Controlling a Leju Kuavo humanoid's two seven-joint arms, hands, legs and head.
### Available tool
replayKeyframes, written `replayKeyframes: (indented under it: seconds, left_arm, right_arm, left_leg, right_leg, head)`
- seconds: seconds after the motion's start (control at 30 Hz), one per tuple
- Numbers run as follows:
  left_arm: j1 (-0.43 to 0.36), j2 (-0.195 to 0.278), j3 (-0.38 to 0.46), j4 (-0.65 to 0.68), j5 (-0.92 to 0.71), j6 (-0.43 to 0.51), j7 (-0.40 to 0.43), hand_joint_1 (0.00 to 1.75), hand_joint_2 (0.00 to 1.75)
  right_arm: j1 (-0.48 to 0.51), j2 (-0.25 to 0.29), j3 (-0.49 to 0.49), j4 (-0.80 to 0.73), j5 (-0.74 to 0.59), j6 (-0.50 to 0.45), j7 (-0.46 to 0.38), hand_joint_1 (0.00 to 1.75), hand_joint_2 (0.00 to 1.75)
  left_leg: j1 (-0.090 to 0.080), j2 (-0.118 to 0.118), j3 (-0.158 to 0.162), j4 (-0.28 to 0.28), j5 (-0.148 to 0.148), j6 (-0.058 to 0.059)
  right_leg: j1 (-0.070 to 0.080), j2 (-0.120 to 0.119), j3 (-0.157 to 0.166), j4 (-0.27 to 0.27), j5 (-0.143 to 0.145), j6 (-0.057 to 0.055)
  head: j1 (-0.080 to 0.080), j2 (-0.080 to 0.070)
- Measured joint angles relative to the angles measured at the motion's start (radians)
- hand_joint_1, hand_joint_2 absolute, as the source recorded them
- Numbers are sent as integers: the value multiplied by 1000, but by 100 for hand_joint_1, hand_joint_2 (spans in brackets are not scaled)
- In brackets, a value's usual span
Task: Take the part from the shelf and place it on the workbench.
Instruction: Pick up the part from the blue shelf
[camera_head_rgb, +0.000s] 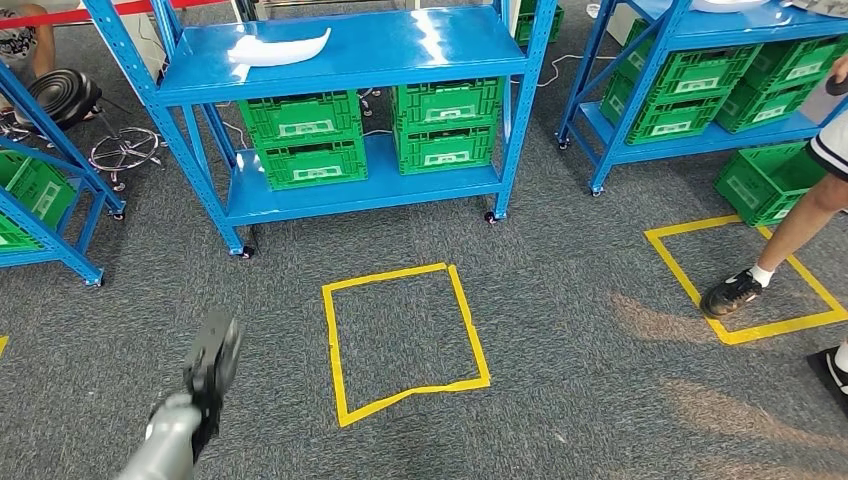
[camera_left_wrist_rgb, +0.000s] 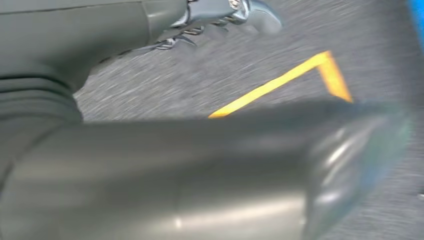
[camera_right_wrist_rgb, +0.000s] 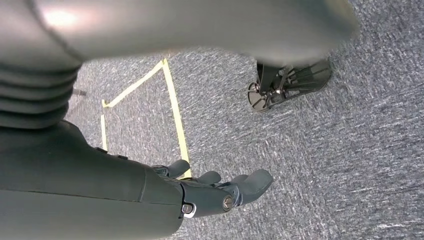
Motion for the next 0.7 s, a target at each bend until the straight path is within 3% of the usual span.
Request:
replayKeyframes:
  seconds: [0.4,0.7]
  left_arm:
    - [-344,-21,-151,-48,-128,-95,-45,0,0]
    - [-558,-26,-356,-51,-291,-166,-20,0,0]
  right_arm:
    - [-5,1,-42,8,49,6,21,0,0]
    - [-11,7,-71,13,79,7,36,0,0]
  left_leg:
    - [0,0,-4,0,3,-1]
    - [0,0,-5,0,4,-2]
  right_leg:
    - [0,0,-5,2,2,0]
    - [0,0,-7,3,3,-1]
  head:
    - [0,0]
    - [0,0]
